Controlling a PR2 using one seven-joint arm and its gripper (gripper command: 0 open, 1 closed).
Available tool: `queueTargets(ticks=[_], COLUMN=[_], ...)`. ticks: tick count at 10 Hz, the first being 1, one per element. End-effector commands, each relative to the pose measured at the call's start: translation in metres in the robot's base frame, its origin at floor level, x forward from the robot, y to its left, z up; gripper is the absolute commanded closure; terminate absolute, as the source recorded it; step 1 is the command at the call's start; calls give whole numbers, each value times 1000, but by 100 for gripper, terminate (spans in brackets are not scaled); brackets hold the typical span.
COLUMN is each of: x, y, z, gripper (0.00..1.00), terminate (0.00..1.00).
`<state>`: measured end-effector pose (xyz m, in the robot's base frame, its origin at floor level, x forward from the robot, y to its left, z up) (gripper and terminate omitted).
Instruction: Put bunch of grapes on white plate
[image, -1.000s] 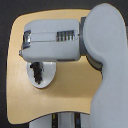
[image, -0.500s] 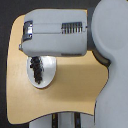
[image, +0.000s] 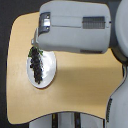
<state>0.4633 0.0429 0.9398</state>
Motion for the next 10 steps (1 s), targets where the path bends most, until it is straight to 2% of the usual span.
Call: queueTargets(ticks=[1,5,7,9,10], x=[7,8,13,8,4], y=[-159,-279,-309,-336,-341], z=[41,52,56,56,55], gripper=[0,0,0,0,0], terminate=[0,0,0,0,100])
